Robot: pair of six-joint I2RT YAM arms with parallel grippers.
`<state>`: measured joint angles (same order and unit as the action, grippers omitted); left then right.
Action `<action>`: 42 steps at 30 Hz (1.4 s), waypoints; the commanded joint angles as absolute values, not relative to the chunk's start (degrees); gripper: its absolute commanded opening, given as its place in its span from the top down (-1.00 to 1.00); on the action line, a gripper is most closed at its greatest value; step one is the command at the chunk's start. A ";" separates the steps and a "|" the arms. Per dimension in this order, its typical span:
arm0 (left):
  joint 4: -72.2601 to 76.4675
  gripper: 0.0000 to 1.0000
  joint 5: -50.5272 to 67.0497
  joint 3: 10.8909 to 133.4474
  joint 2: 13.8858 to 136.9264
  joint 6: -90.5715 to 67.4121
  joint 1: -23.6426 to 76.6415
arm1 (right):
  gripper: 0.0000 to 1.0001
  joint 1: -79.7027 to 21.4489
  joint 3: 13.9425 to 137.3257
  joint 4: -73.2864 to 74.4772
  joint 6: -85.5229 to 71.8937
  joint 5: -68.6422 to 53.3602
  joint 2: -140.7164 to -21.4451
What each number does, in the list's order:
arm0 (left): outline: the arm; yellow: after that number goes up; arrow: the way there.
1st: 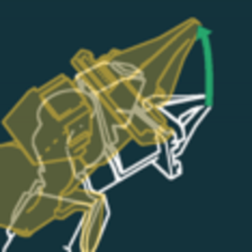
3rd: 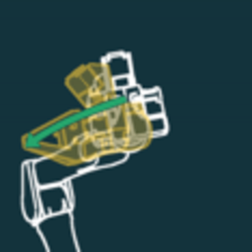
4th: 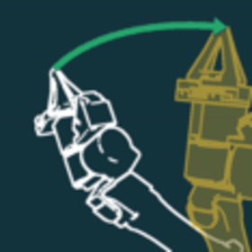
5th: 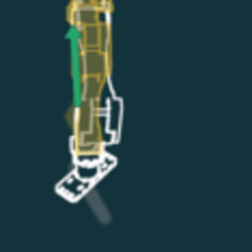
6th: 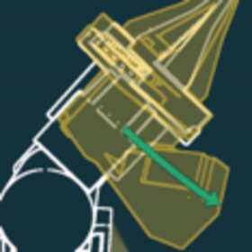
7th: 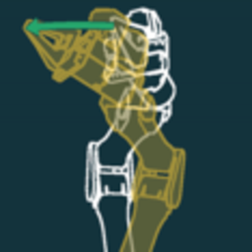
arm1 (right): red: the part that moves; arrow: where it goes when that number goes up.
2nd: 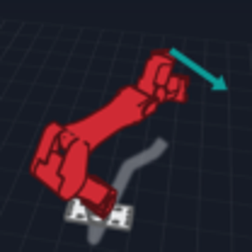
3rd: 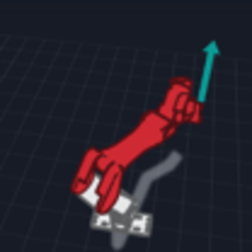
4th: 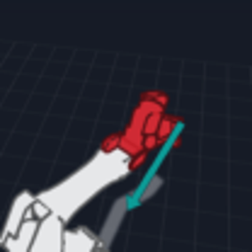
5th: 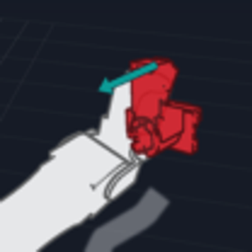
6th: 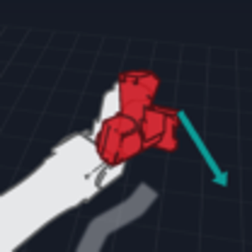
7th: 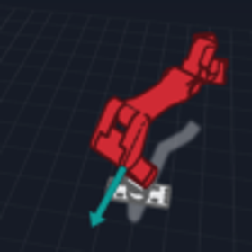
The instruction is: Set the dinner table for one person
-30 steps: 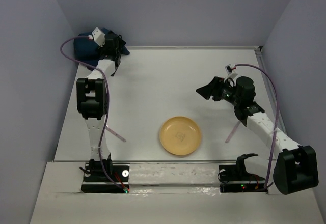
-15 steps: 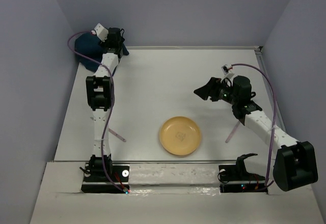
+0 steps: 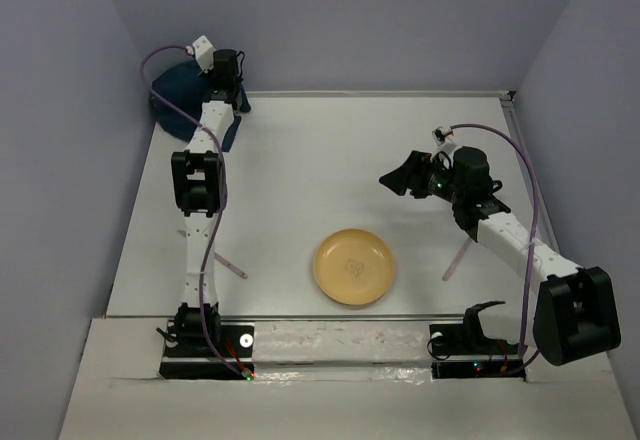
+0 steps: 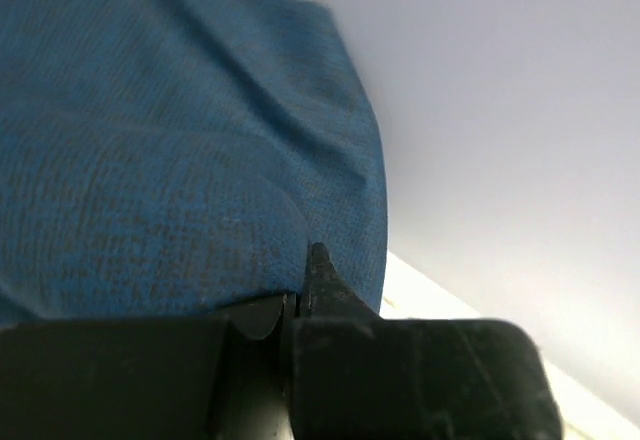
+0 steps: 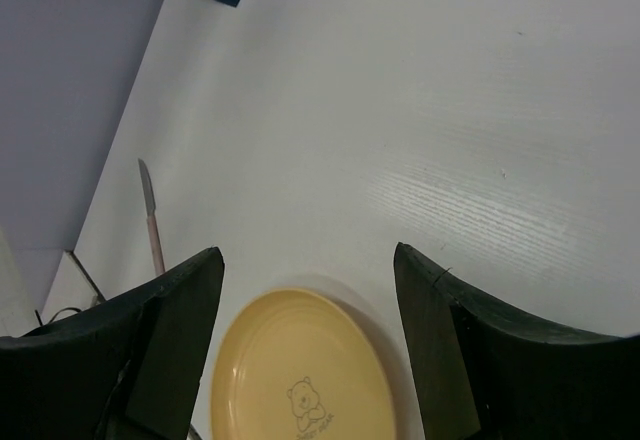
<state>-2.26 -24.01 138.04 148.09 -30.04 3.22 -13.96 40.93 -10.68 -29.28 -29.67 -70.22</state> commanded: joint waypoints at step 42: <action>-9.34 -0.95 -11.25 78.49 91.08 -13.69 21.97 | 0.07 -17.40 46.93 -3.69 -22.33 -17.58 -69.95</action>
